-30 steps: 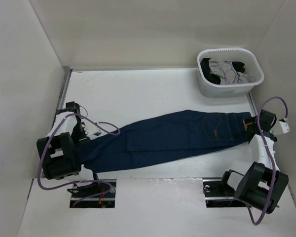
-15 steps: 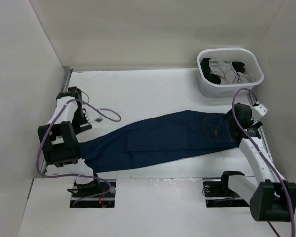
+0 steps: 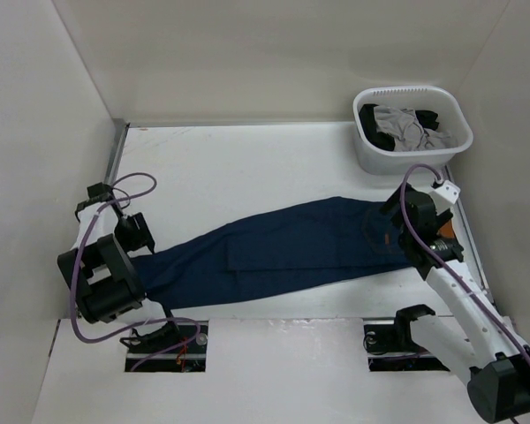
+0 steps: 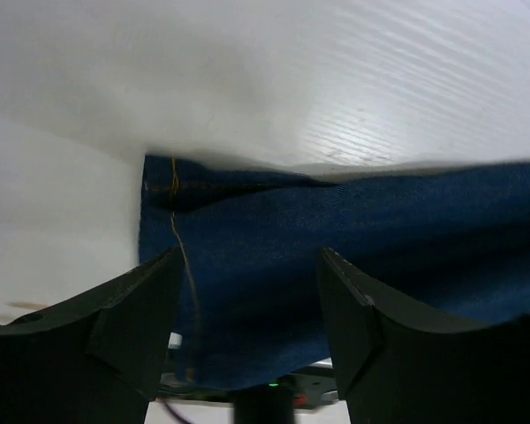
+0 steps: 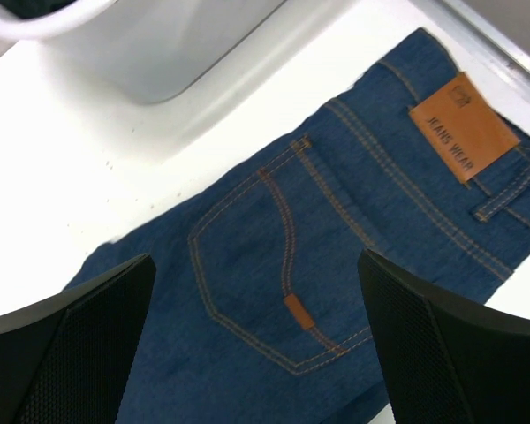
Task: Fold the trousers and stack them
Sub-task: Fold the trousers
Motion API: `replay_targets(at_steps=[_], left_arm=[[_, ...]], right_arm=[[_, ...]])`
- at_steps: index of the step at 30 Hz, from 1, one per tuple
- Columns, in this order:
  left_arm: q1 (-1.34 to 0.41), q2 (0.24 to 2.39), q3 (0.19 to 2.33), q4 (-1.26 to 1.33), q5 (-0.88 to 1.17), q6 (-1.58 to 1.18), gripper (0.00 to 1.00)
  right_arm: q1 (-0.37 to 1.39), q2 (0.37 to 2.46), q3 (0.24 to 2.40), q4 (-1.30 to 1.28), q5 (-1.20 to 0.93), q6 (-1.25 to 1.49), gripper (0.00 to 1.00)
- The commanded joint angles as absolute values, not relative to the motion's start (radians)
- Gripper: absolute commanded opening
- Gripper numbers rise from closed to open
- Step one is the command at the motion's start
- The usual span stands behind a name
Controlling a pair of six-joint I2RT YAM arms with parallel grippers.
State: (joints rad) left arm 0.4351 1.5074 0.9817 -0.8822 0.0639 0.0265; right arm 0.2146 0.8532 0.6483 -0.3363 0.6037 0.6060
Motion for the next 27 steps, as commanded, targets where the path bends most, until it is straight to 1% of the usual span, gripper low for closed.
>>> replay_targets(at_steps=[1, 4, 11, 15, 16, 17, 18, 19, 20, 21, 22, 27], left_arm=[[0.468, 1.447, 0.948, -0.743, 0.026, -0.276, 0.61], [0.518, 1.462, 0.931, -0.693, -0.024, -0.302, 0.64], [0.6, 1.649, 0.951, -0.718, -0.042, -0.37, 0.64], [0.599, 1.727, 0.954, -0.726, -0.018, -0.362, 0.62], [0.596, 1.736, 0.954, -0.729, -0.011, -0.357, 0.6], [0.594, 1.746, 0.956, -0.739, -0.006, -0.35, 0.57], [0.591, 1.749, 0.957, -0.748, 0.0, -0.344, 0.49], [0.59, 1.75, 0.959, -0.756, 0.011, -0.335, 0.36], [0.588, 1.755, 0.963, -0.762, 0.023, -0.324, 0.19], [0.582, 1.764, 0.972, -0.77, 0.035, -0.312, 0.06], [0.576, 1.778, 0.986, -0.781, 0.037, -0.305, 0.0], [0.501, 1.821, 1.141, -0.831, 0.074, -0.302, 0.0]], right_arm=[[0.255, 0.854, 0.689, -0.341, 0.634, 0.615, 1.0], [0.295, 0.861, 0.689, -0.337, 0.637, 0.644, 1.0], [0.367, 0.862, 0.703, -0.357, 0.681, 0.684, 1.0], [0.37, 0.844, 0.704, -0.359, 0.696, 0.684, 1.0], [0.37, 0.839, 0.706, -0.359, 0.696, 0.684, 1.0], [0.364, 0.838, 0.709, -0.359, 0.696, 0.683, 1.0], [0.358, 0.836, 0.712, -0.359, 0.696, 0.678, 1.0], [0.355, 0.836, 0.718, -0.359, 0.696, 0.675, 1.0], [0.349, 0.841, 0.721, -0.359, 0.696, 0.669, 1.0], [0.34, 0.845, 0.726, -0.357, 0.696, 0.663, 1.0], [0.334, 0.854, 0.727, -0.353, 0.692, 0.657, 1.0], [0.314, 0.884, 0.719, -0.347, 0.684, 0.65, 1.0]])
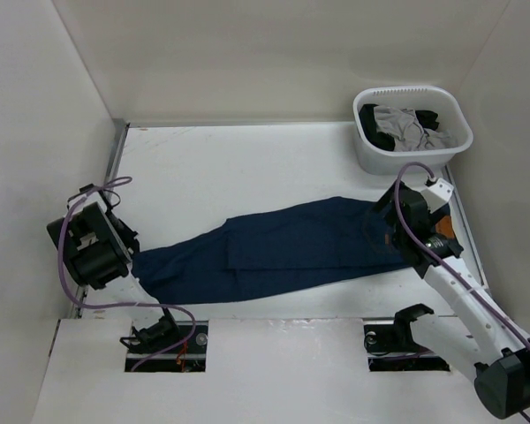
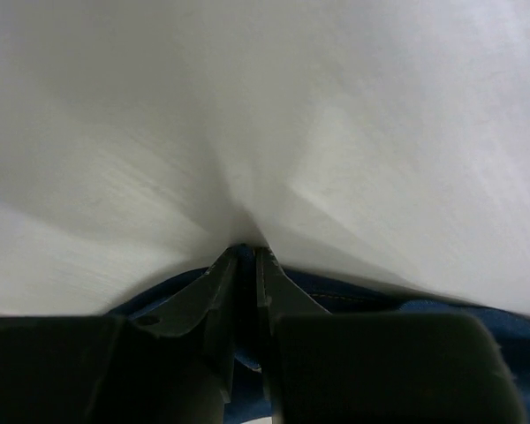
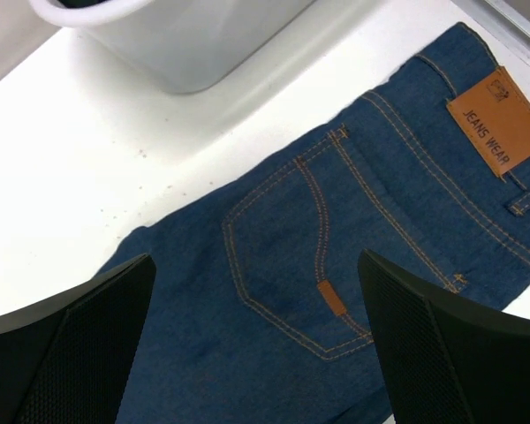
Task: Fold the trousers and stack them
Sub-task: Fold the trousers
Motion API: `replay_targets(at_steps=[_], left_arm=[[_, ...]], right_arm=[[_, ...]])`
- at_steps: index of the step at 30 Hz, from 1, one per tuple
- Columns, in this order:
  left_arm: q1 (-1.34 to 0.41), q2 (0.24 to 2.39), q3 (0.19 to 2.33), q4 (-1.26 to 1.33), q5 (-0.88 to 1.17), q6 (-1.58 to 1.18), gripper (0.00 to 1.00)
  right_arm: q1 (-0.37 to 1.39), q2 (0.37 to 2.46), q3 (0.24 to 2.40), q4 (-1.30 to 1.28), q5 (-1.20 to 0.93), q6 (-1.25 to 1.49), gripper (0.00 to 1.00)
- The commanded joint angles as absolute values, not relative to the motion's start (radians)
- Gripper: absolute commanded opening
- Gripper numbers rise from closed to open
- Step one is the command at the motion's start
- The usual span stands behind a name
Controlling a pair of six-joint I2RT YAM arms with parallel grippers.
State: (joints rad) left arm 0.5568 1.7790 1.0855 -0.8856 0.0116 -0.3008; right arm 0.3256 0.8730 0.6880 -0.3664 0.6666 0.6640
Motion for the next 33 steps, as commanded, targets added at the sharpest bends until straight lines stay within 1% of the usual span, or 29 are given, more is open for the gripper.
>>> replay_targets(at_steps=[1, 6, 8, 11, 13, 16, 18, 20, 22, 23, 25, 27, 29, 31, 32, 33], left_arm=[[0.472, 1.816, 1.185, -0.825, 0.086, -0.304, 0.0], [0.407, 1.871, 1.426, -0.764, 0.069, -0.29, 0.0], [0.407, 1.94, 1.54, -0.764, 0.051, -0.273, 0.0], [0.413, 2.009, 1.636, -0.767, 0.022, -0.236, 0.01], [0.435, 2.037, 1.673, -0.761, 0.002, -0.215, 0.09], [0.467, 2.033, 1.698, -0.743, 0.005, -0.152, 0.3], [0.481, 1.984, 1.681, -0.701, 0.009, -0.094, 0.44], [0.482, 1.903, 1.642, -0.626, -0.003, -0.001, 0.51], [0.478, 1.824, 1.585, -0.553, -0.005, 0.104, 0.55], [0.473, 1.769, 1.533, -0.502, -0.009, 0.191, 0.57], [0.466, 1.692, 1.444, -0.445, 0.006, 0.334, 0.6], [0.453, 1.616, 1.318, -0.431, 0.058, 0.54, 0.6], [0.447, 1.55, 1.182, -0.472, 0.11, 0.76, 0.59], [0.447, 1.502, 1.062, -0.511, 0.129, 0.907, 0.57], [0.464, 1.468, 0.957, -0.541, 0.155, 1.048, 0.56], [0.464, 1.468, 0.956, -0.541, 0.155, 1.049, 0.56]], right_arm=[[0.309, 0.884, 0.713, -0.347, 0.684, 0.656, 1.0], [0.275, 0.884, 0.686, -0.327, 0.62, 0.663, 1.0], [0.278, 0.902, 0.68, -0.299, 0.551, 0.641, 1.0], [0.292, 0.96, 0.686, -0.253, 0.427, 0.562, 1.0], [0.34, 1.015, 0.704, -0.238, 0.348, 0.505, 1.0], [0.418, 1.083, 0.735, -0.218, 0.289, 0.443, 1.0], [0.482, 1.117, 0.752, -0.192, 0.27, 0.414, 1.0], [0.543, 1.158, 0.771, -0.169, 0.25, 0.391, 1.0], [0.588, 1.208, 0.801, -0.166, 0.229, 0.376, 0.99], [0.606, 1.238, 0.819, -0.172, 0.218, 0.368, 0.97], [0.633, 1.299, 0.857, -0.182, 0.19, 0.351, 0.94], [0.651, 1.363, 0.899, -0.196, 0.16, 0.331, 0.92], [0.668, 1.434, 0.952, -0.221, 0.138, 0.31, 0.91], [0.692, 1.503, 1.009, -0.251, 0.123, 0.267, 0.9], [0.753, 1.587, 1.084, -0.305, 0.138, 0.182, 0.89], [0.758, 1.595, 1.091, -0.31, 0.14, 0.173, 0.89]])
